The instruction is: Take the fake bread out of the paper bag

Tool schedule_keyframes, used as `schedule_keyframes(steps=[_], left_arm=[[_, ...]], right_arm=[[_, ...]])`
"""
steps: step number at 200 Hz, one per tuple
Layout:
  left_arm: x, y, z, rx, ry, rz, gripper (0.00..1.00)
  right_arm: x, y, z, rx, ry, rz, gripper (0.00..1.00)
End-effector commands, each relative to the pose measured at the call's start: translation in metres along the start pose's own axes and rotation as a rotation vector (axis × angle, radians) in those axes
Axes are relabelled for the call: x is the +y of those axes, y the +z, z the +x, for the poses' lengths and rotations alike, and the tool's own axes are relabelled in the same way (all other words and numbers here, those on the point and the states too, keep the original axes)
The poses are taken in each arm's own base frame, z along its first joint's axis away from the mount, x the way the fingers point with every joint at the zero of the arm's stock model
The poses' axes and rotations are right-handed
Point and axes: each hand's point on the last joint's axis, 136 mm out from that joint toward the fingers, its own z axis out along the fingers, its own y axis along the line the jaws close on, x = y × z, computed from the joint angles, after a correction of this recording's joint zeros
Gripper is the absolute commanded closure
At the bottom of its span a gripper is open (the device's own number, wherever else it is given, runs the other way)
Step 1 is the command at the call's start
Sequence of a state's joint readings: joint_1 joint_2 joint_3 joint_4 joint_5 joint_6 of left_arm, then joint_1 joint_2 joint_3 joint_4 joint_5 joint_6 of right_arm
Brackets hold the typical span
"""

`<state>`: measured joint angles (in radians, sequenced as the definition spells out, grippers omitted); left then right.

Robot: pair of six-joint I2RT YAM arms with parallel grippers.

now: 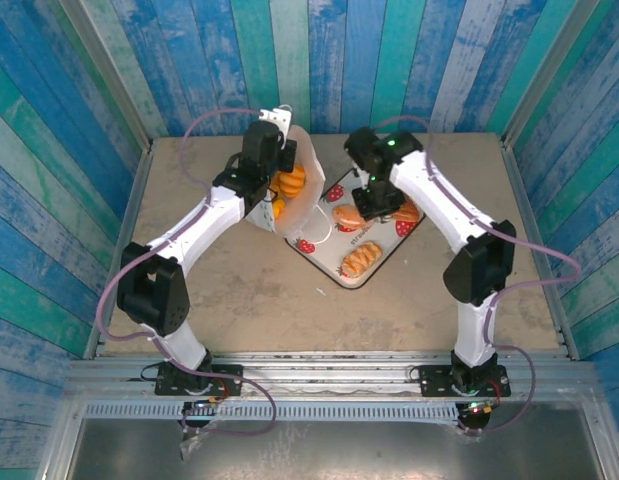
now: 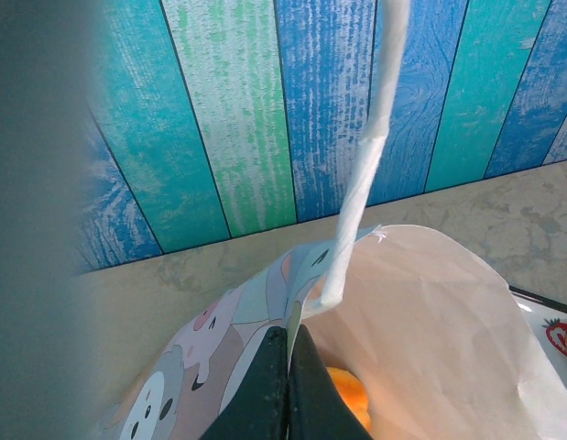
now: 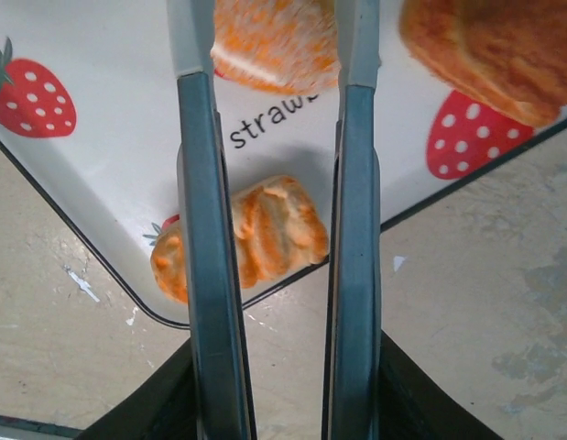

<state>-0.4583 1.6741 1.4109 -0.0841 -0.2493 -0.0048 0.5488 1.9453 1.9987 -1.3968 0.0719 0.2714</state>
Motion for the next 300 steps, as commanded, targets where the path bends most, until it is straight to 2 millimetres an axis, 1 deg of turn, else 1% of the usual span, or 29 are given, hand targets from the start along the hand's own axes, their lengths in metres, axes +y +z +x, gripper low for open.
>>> schedule_keyframes(steps=[1, 14, 34, 56, 69, 86, 110, 137, 168, 192, 217, 237, 263, 300], left_arm=[[-0.001, 0.004, -0.015, -0.047, 0.002, -0.004, 1.0], [0.0, 0.003, -0.015, -0.042, 0.005, -0.009, 1.0], [0.001, 0.003, -0.013, -0.038, 0.008, -0.015, 1.0], [0.001, 0.002, -0.013, -0.038, 0.007, -0.016, 1.0], [0.001, 0.002, -0.013, -0.039, 0.004, -0.015, 1.0], [0.0, 0.001, -0.015, -0.045, 0.003, -0.007, 1.0], [0.001, 0.0, -0.014, -0.042, 0.006, -0.008, 1.0], [0.002, 0.0, -0.01, -0.031, 0.004, -0.014, 1.0], [0.0, -0.001, -0.016, -0.039, 0.004, -0.002, 1.0], [0.0, -0.002, -0.02, -0.046, 0.006, 0.0, 1.0], [0.0, -0.003, -0.023, -0.052, 0.003, 0.002, 1.0], [-0.001, -0.002, -0.023, -0.052, -0.001, 0.006, 1.0], [-0.002, -0.001, -0.023, -0.052, -0.005, 0.012, 1.0], [-0.004, -0.001, -0.024, -0.054, -0.006, 0.017, 1.0]], right_arm=[[-0.009, -0.017, 0.002, -0.045, -0.006, -0.061, 0.57], [-0.01, -0.017, 0.003, -0.057, -0.029, -0.092, 0.57], [-0.008, -0.012, 0.007, -0.055, -0.092, -0.15, 0.56], [-0.011, -0.005, 0.007, -0.053, -0.153, -0.167, 0.53], [-0.018, -0.001, 0.005, -0.046, -0.164, -0.163, 0.5], [-0.027, 0.005, 0.0, -0.038, -0.169, -0.154, 0.49], [-0.035, 0.013, -0.002, -0.025, -0.207, -0.145, 0.49], [-0.048, 0.024, -0.01, -0.006, -0.196, -0.114, 0.49], [-0.045, 0.038, -0.016, 0.015, -0.217, -0.15, 0.49], [-0.044, 0.052, -0.016, 0.049, -0.224, -0.158, 0.5], [-0.041, 0.062, -0.015, 0.069, -0.228, -0.174, 0.5], [-0.036, 0.065, -0.015, 0.072, -0.229, -0.206, 0.51], [-0.029, 0.06, -0.016, 0.053, -0.229, -0.266, 0.51], [-0.036, 0.053, -0.016, 0.035, -0.199, -0.276, 0.52]])
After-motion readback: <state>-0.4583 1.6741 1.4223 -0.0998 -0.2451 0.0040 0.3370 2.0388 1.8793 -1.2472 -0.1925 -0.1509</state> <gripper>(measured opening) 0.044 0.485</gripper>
